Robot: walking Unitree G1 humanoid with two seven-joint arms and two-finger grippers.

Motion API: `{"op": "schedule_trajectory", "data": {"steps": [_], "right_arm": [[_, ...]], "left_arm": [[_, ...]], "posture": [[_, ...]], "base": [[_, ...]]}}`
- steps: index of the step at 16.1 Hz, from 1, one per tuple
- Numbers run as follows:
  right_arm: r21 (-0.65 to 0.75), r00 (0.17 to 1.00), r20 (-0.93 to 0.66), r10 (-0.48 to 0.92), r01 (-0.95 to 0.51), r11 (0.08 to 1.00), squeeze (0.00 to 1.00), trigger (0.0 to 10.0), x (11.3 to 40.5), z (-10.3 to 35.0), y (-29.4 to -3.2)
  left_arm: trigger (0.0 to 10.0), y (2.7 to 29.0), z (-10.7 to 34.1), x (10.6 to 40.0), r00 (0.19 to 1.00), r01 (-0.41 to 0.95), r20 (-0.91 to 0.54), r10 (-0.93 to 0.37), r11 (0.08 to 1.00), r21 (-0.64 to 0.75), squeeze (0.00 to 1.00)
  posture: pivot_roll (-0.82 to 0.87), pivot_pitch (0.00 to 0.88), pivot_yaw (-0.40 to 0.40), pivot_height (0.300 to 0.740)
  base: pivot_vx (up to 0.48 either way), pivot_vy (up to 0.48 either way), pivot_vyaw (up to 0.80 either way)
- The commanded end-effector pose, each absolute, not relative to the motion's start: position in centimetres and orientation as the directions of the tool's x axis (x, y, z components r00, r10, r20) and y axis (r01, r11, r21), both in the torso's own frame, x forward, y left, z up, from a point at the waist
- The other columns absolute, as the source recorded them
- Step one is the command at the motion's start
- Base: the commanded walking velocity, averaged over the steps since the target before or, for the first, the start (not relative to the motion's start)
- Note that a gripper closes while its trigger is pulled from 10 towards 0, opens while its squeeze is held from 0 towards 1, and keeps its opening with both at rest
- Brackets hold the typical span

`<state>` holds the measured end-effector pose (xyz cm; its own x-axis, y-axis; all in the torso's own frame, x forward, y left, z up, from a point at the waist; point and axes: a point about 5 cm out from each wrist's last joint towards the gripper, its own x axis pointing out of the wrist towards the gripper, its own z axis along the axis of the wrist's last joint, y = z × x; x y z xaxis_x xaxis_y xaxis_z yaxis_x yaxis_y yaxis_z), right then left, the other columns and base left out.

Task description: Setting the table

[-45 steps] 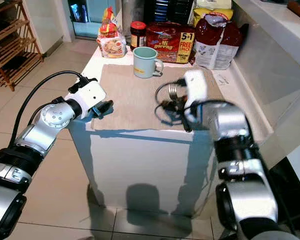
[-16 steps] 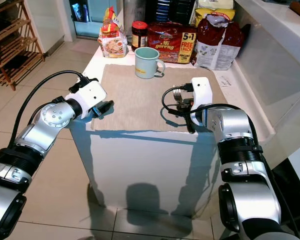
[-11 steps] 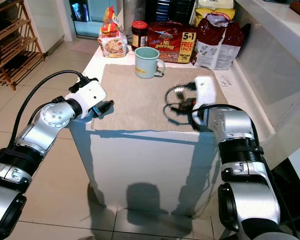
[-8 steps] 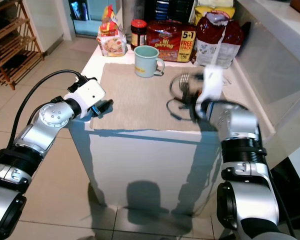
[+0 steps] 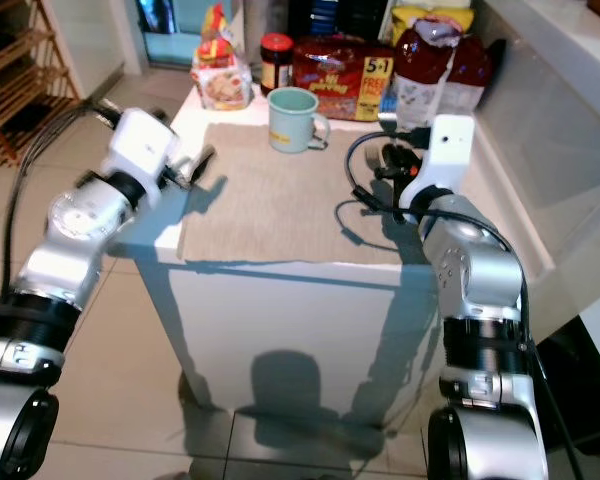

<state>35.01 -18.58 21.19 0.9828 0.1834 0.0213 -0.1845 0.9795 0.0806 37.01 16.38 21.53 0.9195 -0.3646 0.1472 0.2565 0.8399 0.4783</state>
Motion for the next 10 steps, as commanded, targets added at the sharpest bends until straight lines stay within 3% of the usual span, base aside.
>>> {"op": "schedule_trajectory", "data": {"steps": [1, 6, 10], "right_arm": [[0.011, 0.961, 0.150, 0.231, -0.235, 0.972, 0.00, 10.0, 33.8, 22.5, -17.6], [0.174, 0.949, 0.204, 0.239, -0.276, 0.945, 0.00, 10.0, 30.2, 20.8, -15.8], [0.108, 0.946, 0.223, 0.237, -0.265, 0.958, 0.00, 10.0, 27.8, 18.5, -15.0]], "left_arm": [[10.0, 16.0, 21.6, 35.7, 0.908, 0.236, 0.208, -0.363, 0.855, 0.462, 0.00], [10.0, 14.2, 19.9, 31.0, 0.913, 0.273, 0.210, -0.349, 0.907, 0.320, 0.00], [10.0, 13.9, 17.4, 28.4, 0.942, 0.255, 0.138, -0.305, 0.921, 0.293, 0.00]], "posture": [[0.02, 0.000, -0.055, 0.740], [0.03, 0.000, -0.056, 0.740], [0.03, 0.000, -0.060, 0.740]], "base": [[0.000, 0.000, 0.00], [-0.322, 0.000, 0.00], [0.000, 0.000, 0.00]]}}
